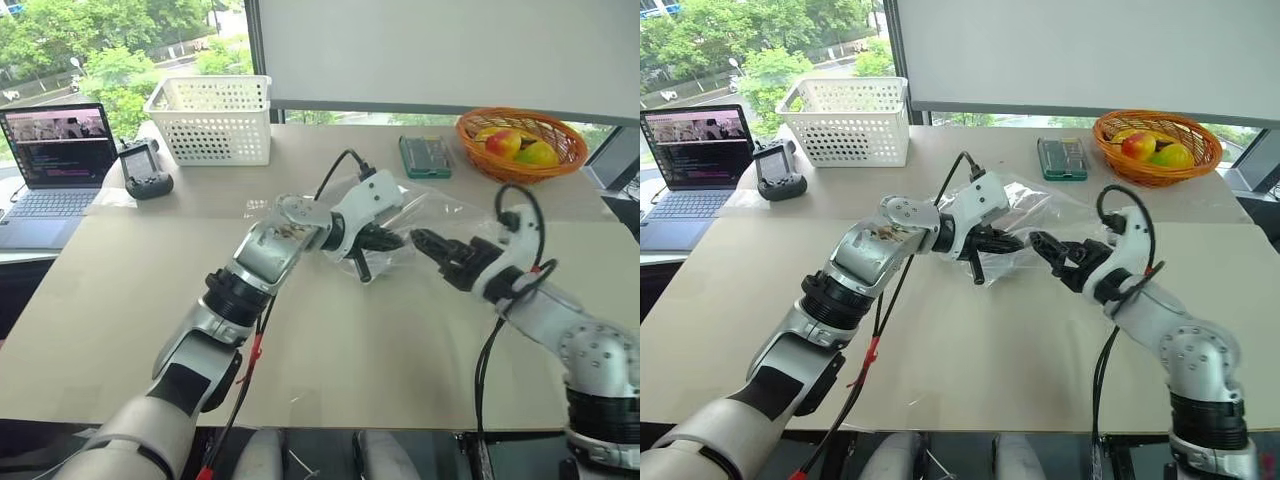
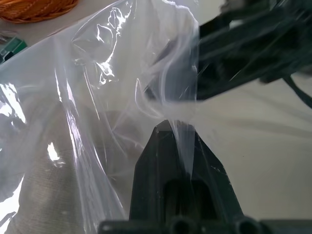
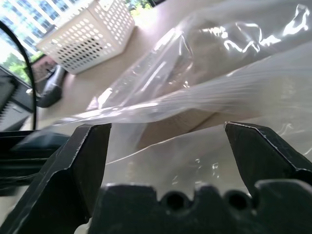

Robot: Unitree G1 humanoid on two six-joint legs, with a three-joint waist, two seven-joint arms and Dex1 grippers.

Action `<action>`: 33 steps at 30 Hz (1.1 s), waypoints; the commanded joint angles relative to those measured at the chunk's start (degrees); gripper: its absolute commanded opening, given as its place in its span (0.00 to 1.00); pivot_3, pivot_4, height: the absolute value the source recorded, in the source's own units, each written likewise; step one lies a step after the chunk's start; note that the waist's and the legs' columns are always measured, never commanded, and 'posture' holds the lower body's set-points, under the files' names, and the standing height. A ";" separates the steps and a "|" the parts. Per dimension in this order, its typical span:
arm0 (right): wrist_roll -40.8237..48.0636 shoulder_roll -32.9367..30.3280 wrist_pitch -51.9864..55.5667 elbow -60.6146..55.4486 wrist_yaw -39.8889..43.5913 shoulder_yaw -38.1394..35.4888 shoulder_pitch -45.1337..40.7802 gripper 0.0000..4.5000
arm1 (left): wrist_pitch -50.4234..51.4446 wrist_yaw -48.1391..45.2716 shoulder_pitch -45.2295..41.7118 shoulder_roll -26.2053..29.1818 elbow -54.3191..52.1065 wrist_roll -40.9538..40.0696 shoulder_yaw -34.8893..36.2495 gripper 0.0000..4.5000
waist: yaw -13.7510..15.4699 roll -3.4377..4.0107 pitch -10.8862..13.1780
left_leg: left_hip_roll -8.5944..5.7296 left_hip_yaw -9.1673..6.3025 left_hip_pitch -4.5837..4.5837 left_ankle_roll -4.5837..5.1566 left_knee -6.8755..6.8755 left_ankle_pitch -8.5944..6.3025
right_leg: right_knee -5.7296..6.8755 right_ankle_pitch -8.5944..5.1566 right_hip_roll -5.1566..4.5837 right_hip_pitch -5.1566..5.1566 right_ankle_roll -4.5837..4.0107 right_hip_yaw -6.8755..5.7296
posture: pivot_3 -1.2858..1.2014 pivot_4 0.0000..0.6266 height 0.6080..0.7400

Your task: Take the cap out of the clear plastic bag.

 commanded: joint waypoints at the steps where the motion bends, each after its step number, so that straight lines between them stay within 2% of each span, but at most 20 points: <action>1: -8.05 2.48 -4.43 3.95 4.86 2.07 -2.57 0.99 | 5.44 -0.90 -4.16 -0.08 -3.84 -4.19 3.78 0.00 | -0.02 0.00 0.00 | -0.01 0.00 -0.01 0.00 0.00 0.00 | 0.00 0.00 0.00 -0.02 0.00 0.00 | 0.52 0.24 1.00; 5: -13.29 4.65 -5.64 6.96 8.42 3.12 -5.44 0.99 | 13.41 -2.10 -5.27 1.20 -6.71 -8.93 5.43 0.00 | -0.22 0.01 0.00 | -0.01 0.00 -0.03 0.00 -0.01 0.00 | -0.02 -0.01 -0.01 -0.03 0.01 0.00 | 0.52 0.24 1.00; 10: -14.51 7.34 -3.59 8.42 10.51 1.87 -8.39 0.99 | 15.97 -2.57 -3.72 3.50 -10.10 -11.25 3.40 0.00 | -0.81 0.01 0.00 | 0.00 -0.03 -0.01 -0.01 -0.01 0.00 | 0.03 0.00 -0.01 -0.01 0.01 -0.02 | 0.52 0.24 1.00; 15: -4.05 10.65 9.97 10.35 3.61 -3.37 -8.07 0.99 | 16.04 -1.67 -2.05 3.77 -11.62 -12.19 2.00 0.00 | -0.98 0.02 -0.01 | 0.01 -0.03 0.00 -0.01 -0.01 0.00 | 0.03 0.00 -0.01 0.00 0.00 -0.01 | 0.52 0.24 1.00; 18: 11.48 15.22 13.76 8.28 -5.88 -9.59 -2.97 0.99 | 14.75 -0.77 -0.98 4.33 -11.70 -11.51 1.17 0.00 | -0.81 0.02 -0.01 | 0.02 -0.08 -0.02 -0.01 -0.02 0.00 | 0.03 0.00 -0.02 0.00 -0.01 -0.04 | 0.52 0.24 1.00; 23: 23.37 16.90 11.70 2.07 -18.20 -12.20 1.33 0.99 | 12.82 0.13 0.68 5.52 -12.39 -10.79 -0.45 0.00 | -1.14 0.04 -0.02 | 0.00 -0.07 0.01 0.00 -0.02 0.00 | 0.06 0.01 -0.05 0.03 -0.01 0.02 | 0.52 0.24 1.00; 26: 31.13 13.85 11.23 -0.64 -28.31 -11.51 4.88 0.99 | 12.19 0.94 2.01 6.11 -12.92 -10.48 -1.34 0.00 | -1.15 0.06 -0.03 | 0.01 -0.08 0.05 -0.01 -0.02 0.00 | 0.09 0.01 -0.01 0.03 -0.02 0.00 | 0.52 0.24 1.00; 30: 43.99 11.39 7.11 -2.44 -35.14 -9.96 8.79 0.99 | 11.98 1.55 2.93 6.21 -13.27 -10.71 -1.83 0.00 | -1.17 0.06 -0.03 | 0.00 -0.05 0.03 -0.01 -0.02 0.00 | 0.05 0.01 -0.02 0.03 -0.02 0.03 | 0.52 0.24 1.00; 33: 46.68 12.07 5.49 -2.37 -36.92 -7.72 10.89 0.99 | 11.46 2.09 2.97 5.95 -13.03 -10.65 -2.28 0.00 | -1.23 0.06 -0.03 | 0.01 -0.06 0.03 0.00 -0.02 0.00 | 0.04 0.01 -0.01 0.05 -0.02 0.03 | 0.52 0.24 1.00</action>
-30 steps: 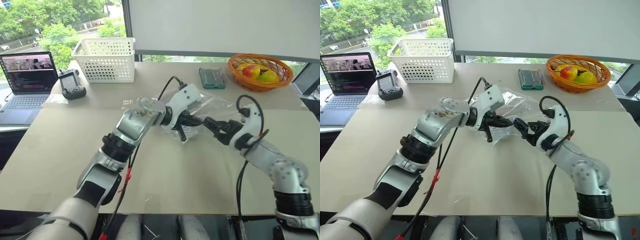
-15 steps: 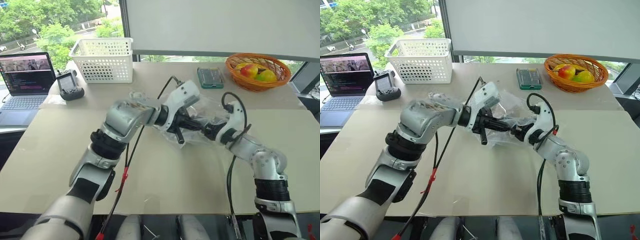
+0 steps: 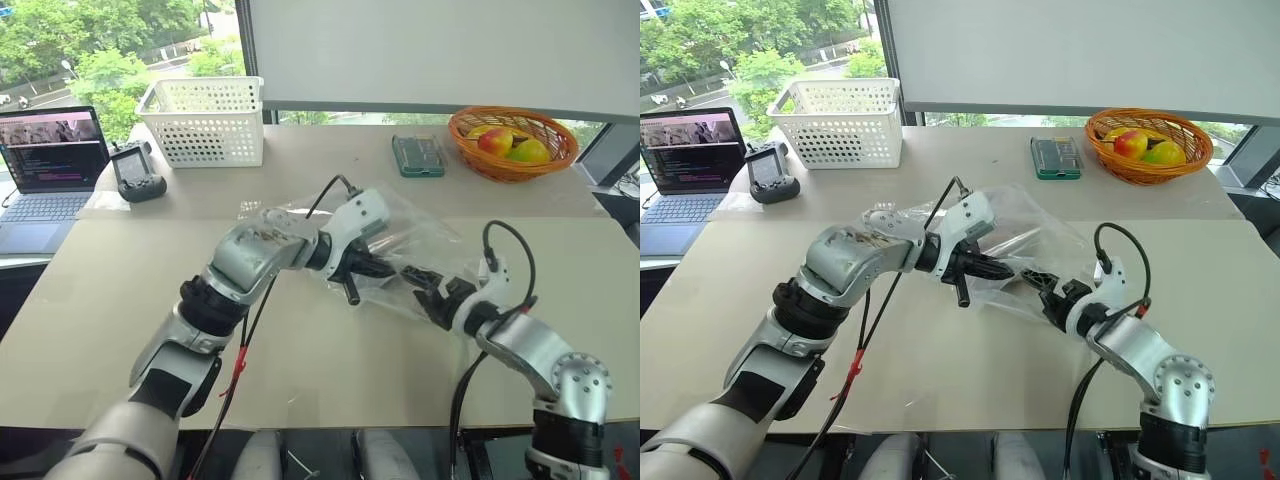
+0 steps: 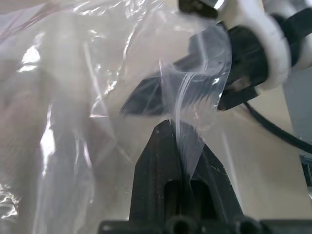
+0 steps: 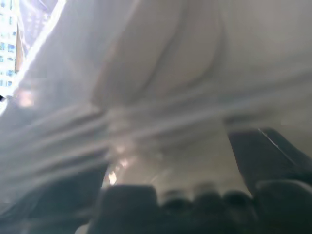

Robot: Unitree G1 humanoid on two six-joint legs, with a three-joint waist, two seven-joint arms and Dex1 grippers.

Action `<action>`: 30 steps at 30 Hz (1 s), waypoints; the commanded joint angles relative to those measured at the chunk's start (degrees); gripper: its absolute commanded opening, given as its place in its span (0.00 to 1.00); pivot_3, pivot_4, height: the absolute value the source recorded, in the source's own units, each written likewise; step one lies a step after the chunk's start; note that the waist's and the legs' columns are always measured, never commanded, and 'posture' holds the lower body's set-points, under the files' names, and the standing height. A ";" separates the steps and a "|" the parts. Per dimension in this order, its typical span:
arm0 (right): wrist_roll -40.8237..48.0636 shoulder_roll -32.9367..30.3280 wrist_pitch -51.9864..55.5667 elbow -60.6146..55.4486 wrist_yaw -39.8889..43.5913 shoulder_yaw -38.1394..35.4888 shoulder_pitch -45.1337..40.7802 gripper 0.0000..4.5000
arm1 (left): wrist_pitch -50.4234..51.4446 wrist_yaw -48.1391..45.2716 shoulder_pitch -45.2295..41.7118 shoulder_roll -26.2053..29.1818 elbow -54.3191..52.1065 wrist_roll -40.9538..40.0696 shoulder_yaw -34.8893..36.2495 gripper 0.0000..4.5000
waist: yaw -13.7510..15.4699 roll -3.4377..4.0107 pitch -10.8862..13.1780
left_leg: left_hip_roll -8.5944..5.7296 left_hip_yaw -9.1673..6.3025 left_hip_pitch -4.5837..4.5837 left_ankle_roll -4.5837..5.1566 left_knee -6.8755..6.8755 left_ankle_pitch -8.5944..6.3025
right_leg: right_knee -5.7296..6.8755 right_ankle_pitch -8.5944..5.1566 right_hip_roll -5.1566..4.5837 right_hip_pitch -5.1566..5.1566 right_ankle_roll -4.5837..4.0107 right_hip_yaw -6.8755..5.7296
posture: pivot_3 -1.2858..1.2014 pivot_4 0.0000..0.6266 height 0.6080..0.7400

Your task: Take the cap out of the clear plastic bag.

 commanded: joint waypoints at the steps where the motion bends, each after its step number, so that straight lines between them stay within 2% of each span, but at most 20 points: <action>1: 4.41 0.77 -2.35 -1.96 -1.91 2.30 1.70 0.99 | -1.61 0.49 -0.71 -0.29 -1.94 0.31 -0.20 0.00 | -0.04 0.01 0.00 | 0.00 0.00 0.02 0.00 0.00 0.00 | 0.00 0.00 0.00 0.02 0.00 0.00 | 0.52 0.24 1.00; 9: 3.85 3.81 -6.36 0.51 1.37 6.02 -0.29 0.99 | -1.80 1.27 -0.74 0.13 -1.85 0.58 -0.49 0.00 | -0.08 0.01 0.00 | 0.01 0.00 0.03 0.00 0.00 0.00 | -0.01 -0.01 0.03 0.02 0.01 0.00 | 0.52 0.24 1.00; 15: -3.94 8.38 -12.47 9.14 8.24 5.48 -8.49 0.99 | -0.62 1.99 -0.24 1.09 -3.26 0.23 0.07 0.00 | -0.14 0.02 -0.01 | 0.02 0.02 0.05 0.00 0.01 0.00 | 0.00 0.00 0.04 0.00 0.01 0.03 | 0.52 0.24 1.00; 19: -6.13 8.68 -12.11 13.57 10.28 4.85 -10.60 0.99 | -0.65 2.63 0.00 1.74 -3.58 0.60 0.12 0.00 | 0.07 0.02 -0.01 | 0.03 0.01 0.01 0.00 0.00 0.00 | -0.01 -0.01 0.05 -0.02 0.01 0.01 | 0.52 0.24 1.00; 23: -6.87 8.50 -12.03 18.41 12.32 2.95 -12.77 0.75 | -1.22 3.33 -0.05 1.76 -2.73 0.90 0.41 0.00 | 0.06 0.02 -0.01 | 0.01 0.01 -0.04 0.00 0.00 0.00 | -0.03 0.00 0.01 -0.04 0.01 -0.01 | 0.52 0.24 1.00; 30: -8.61 9.25 -11.58 23.01 15.03 0.88 -17.21 0.21 | -4.21 3.88 -0.07 1.52 -1.27 2.81 -0.81 0.00 | -0.20 0.03 -0.02 | 0.04 0.02 0.00 0.00 -0.01 0.00 | 0.00 0.01 0.06 -0.06 -0.01 0.01 | 0.52 0.24 1.00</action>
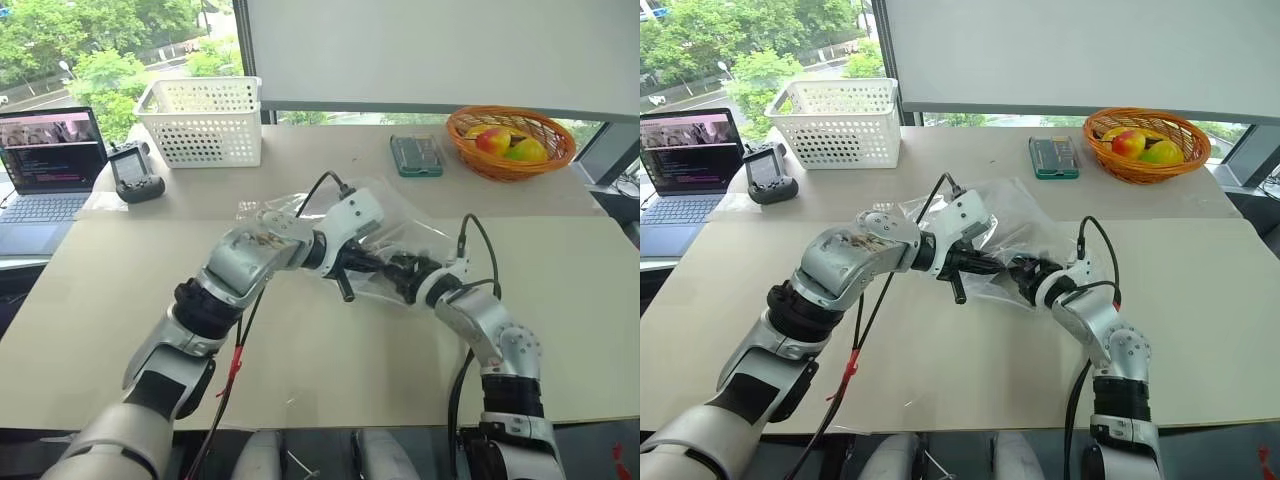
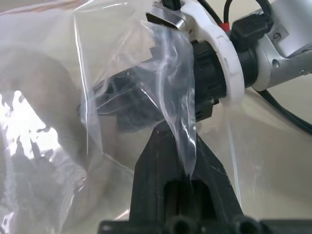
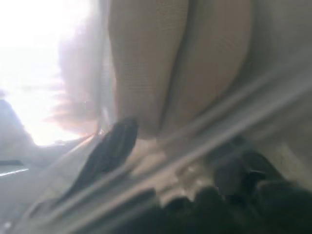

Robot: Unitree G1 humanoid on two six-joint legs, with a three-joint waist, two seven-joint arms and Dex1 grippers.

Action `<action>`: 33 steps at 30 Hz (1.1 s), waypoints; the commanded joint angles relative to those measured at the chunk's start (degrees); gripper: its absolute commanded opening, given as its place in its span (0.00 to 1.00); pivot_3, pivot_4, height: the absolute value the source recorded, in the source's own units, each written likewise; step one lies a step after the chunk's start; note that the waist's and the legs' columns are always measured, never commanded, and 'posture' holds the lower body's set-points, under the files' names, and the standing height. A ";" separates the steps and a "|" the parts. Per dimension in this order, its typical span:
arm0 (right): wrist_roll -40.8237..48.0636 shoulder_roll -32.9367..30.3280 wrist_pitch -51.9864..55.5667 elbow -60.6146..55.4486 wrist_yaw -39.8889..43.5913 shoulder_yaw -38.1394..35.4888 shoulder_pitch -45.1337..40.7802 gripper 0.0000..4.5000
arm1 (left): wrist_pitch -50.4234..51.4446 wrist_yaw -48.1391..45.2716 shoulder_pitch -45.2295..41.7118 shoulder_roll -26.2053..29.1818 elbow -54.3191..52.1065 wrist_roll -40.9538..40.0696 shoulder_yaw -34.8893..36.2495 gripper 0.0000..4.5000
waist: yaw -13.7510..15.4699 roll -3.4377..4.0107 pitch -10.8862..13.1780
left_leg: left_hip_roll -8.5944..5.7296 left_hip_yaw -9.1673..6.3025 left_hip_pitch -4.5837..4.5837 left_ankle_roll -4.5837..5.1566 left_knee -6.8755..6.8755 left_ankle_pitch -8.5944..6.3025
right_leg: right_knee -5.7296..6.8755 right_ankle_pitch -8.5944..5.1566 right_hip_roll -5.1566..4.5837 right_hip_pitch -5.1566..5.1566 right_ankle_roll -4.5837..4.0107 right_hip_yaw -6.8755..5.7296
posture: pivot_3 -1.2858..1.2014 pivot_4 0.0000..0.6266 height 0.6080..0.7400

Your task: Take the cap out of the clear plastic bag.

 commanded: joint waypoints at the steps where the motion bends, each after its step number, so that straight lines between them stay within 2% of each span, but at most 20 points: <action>1: 0.06 0.73 0.00 -0.55 1.54 -2.34 -1.54 0.15 | -2.39 -0.06 -0.41 -0.02 -0.19 0.93 -0.04 0.00 | 0.05 0.00 0.00 | 0.00 0.00 0.00 0.00 0.00 0.00 | 0.00 0.00 0.00 0.00 0.00 0.00 | 0.52 0.24 1.00; 3: -0.42 1.36 0.08 -0.62 1.68 -2.54 -1.76 0.01 | -3.31 0.13 -0.39 -0.26 0.53 1.45 -0.16 0.00 | 0.10 0.00 0.00 | -0.01 0.00 -0.01 0.00 0.00 0.00 | -0.02 0.00 -0.01 0.01 0.00 0.00 | 0.52 0.24 1.00; 6: -1.84 2.29 -0.14 -0.55 1.98 -2.57 -2.50 0.01 | -5.39 0.15 -0.24 -0.23 1.33 2.67 -0.95 0.00 | 0.10 0.00 0.00 | -0.01 0.00 -0.01 0.00 0.00 0.00 | -0.01 0.00 -0.02 0.02 0.01 0.00 | 0.52 0.24 1.00; 10: -3.39 1.67 1.66 -3.01 -1.98 -1.40 -3.37 0.01 | -7.64 0.41 0.22 -0.61 2.30 4.29 -1.76 0.00 | 0.07 0.01 -0.01 | -0.01 0.00 0.00 0.00 0.00 0.00 | 0.01 0.00 -0.02 0.01 0.00 0.00 | 0.52 0.24 1.00; 16: 10.57 -3.81 3.18 -16.02 -15.07 -3.25 2.16 0.01 | -10.23 0.19 1.43 -1.26 3.00 5.93 -2.68 0.00 | 0.46 0.01 0.00 | -0.02 -0.02 -0.08 0.00 -0.01 0.00 | -0.03 0.00 -0.05 -0.01 0.01 -0.03 | 0.52 0.24 1.00; 18: 12.78 -3.01 1.94 -20.41 -20.49 -5.18 5.09 0.01 | -11.04 0.26 1.82 -1.38 3.23 6.55 -2.90 0.00 | 0.53 0.01 -0.01 | -0.04 -0.03 -0.10 0.00 -0.01 0.00 | -0.04 -0.01 -0.06 0.00 0.01 -0.03 | 0.52 0.24 1.00; 21: 12.99 1.49 0.29 -28.06 -26.82 -8.01 7.99 0.01 | -12.48 0.35 2.45 -1.61 3.69 7.67 -3.39 0.00 | 0.34 0.01 -0.01 | -0.03 -0.04 -0.09 0.00 -0.01 0.00 | -0.03 -0.01 -0.05 0.00 0.02 -0.03 | 0.52 0.24 1.00; 26: 12.99 5.59 -3.26 -36.50 -35.47 -8.85 9.64 0.01 | -15.17 0.20 2.71 -2.73 5.67 9.33 -3.97 0.00 | 0.15 0.06 -0.03 | -0.02 -0.02 -0.03 0.00 -0.01 0.00 | 0.00 -0.01 -0.04 0.00 0.01 0.03 | 0.52 0.24 1.00; 31: 12.99 5.32 -8.74 -42.32 -41.94 -10.90 6.96 0.01 | -22.85 0.73 2.03 -3.68 10.70 13.13 -5.09 0.00 | 0.33 0.06 -0.03 | -0.04 -0.02 -0.05 0.00 -0.01 0.00 | -0.04 -0.01 -0.05 0.00 0.02 0.02 | 0.52 0.24 1.00; 33: 12.99 4.50 -11.15 -41.97 -48.69 -12.65 2.82 0.01 | -30.34 2.59 0.55 -3.47 15.27 16.80 -5.04 0.00 | 0.33 0.06 -0.03 | -0.06 -0.01 -0.07 0.00 -0.01 0.00 | -0.04 -0.01 -0.06 0.00 0.02 0.03 | 0.52 0.24 1.00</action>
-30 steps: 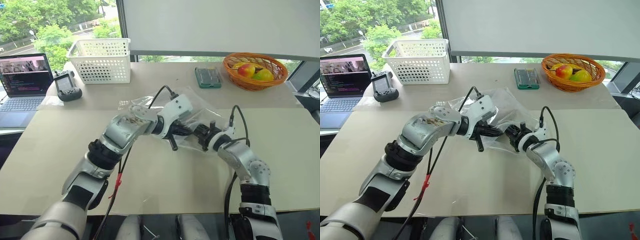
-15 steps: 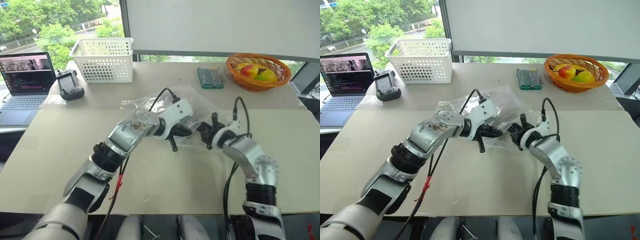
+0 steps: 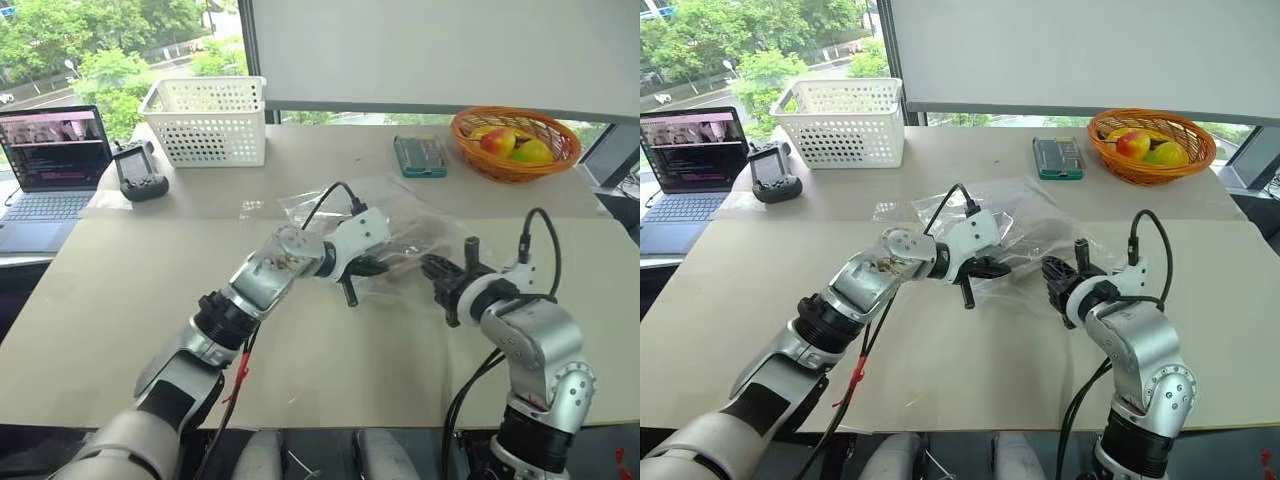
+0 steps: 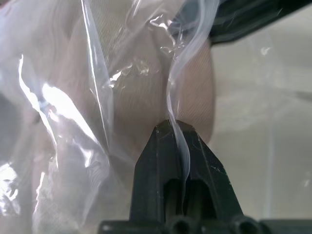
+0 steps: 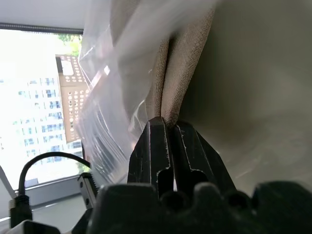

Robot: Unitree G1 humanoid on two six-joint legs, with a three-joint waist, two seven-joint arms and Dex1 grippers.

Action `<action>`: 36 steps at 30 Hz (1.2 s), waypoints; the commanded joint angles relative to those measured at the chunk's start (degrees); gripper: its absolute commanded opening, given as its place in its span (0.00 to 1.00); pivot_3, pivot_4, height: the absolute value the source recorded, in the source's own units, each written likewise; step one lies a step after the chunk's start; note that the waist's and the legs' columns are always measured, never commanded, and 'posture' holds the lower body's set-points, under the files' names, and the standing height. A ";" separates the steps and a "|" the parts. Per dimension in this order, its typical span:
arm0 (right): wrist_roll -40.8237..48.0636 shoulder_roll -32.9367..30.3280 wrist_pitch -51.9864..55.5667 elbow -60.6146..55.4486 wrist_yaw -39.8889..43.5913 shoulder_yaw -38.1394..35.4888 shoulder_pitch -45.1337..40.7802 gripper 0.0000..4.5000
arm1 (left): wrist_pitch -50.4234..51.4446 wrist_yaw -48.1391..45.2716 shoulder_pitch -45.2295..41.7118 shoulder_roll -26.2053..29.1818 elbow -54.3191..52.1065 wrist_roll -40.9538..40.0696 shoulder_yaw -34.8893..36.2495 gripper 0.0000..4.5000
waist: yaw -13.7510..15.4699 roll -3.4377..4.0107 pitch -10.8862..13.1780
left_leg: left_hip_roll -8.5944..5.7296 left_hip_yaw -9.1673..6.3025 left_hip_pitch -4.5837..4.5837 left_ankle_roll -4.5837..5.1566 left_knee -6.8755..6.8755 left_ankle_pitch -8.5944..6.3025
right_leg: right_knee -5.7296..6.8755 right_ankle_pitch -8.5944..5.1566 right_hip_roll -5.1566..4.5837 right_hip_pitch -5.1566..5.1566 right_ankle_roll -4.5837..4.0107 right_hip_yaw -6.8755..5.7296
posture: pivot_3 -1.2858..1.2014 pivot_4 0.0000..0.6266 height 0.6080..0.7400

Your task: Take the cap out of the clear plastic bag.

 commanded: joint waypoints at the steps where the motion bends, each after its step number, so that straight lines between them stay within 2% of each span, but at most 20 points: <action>1: 1.28 -2.35 -4.11 -2.82 -9.02 -3.79 -6.56 0.01 | -12.75 3.30 -3.52 0.19 6.74 6.60 0.00 0.00 | -0.02 0.00 0.00 | 0.01 0.00 0.01 0.00 0.00 0.00 | 0.00 0.00 0.00 0.01 0.00 0.00 | 0.52 0.24 1.00; 6: 1.28 -2.85 -3.13 -0.69 -12.90 -4.34 -11.89 0.01 | -23.33 6.97 -8.94 -0.64 16.83 9.97 3.41 0.00 | -0.07 0.00 0.00 | 0.01 0.00 0.02 0.00 -0.01 0.02 | 0.01 0.01 0.03 0.00 -0.02 0.00 | 0.52 0.24 1.00; 10: 1.28 -2.88 0.84 6.18 -8.32 -3.18 -13.88 0.01 | -30.20 10.45 -13.35 -2.74 21.52 12.32 5.27 0.00 | -0.01 0.00 0.00 | 0.00 0.01 -0.12 0.01 -0.03 0.02 | -0.06 0.01 0.00 -0.06 -0.01 -0.02 | 0.52 0.24 1.00; 14: 1.26 -1.74 -0.49 15.84 -1.48 -0.89 -17.05 0.01 | -34.68 12.56 -14.80 -5.74 26.08 14.11 5.45 0.00 | -0.06 0.00 0.00 | -0.01 0.01 -0.16 0.01 -0.03 0.02 | -0.11 0.02 -0.01 -0.05 0.00 -0.05 | 0.52 0.24 1.00; 19: -5.30 -0.01 -8.01 21.56 5.36 -1.06 -19.33 0.01 | -34.49 12.07 -12.69 -8.60 24.53 14.55 5.75 0.00 | -0.19 0.00 0.00 | 0.01 0.02 -0.16 0.02 -0.03 0.02 | -0.08 0.02 0.01 -0.09 0.00 -0.05 | 0.52 0.24 1.00; 22: -4.24 1.49 -12.63 19.41 6.07 -2.71 -20.51 0.01 | -32.70 10.74 -9.34 -8.57 20.55 14.80 5.34 0.00 | -0.24 0.01 0.00 | 0.01 0.01 -0.25 0.02 -0.04 0.01 | -0.08 0.02 0.01 -0.18 0.01 -0.04 | 0.52 0.24 1.00; 25: -1.03 3.48 -16.40 15.03 2.32 -2.56 -20.08 0.01 | -32.66 10.41 -7.74 -8.12 19.27 15.98 5.17 0.00 | -0.13 0.01 0.00 | 0.01 0.00 -0.27 0.03 -0.04 0.01 | -0.05 0.02 0.01 -0.19 0.00 -0.05 | 0.52 0.24 1.00; 29: 1.28 7.27 -14.89 2.83 -8.42 -0.95 -18.07 0.01 | -33.66 10.33 -7.60 -7.94 19.97 17.16 5.06 0.00 | -0.12 0.03 -0.01 | 0.03 -0.05 -0.27 0.03 -0.04 0.01 | -0.02 0.01 0.01 -0.19 0.00 -0.08 | 0.52 0.24 1.00; 36: 1.28 7.34 -12.88 -7.67 -19.21 -0.75 -12.71 0.01 | -36.42 11.14 -8.93 -8.24 23.80 18.20 5.98 0.00 | 0.17 0.03 -0.01 | -0.02 -0.11 -0.30 0.02 -0.02 0.01 | -0.07 0.01 -0.02 -0.15 0.01 -0.13 | 0.52 0.24 1.00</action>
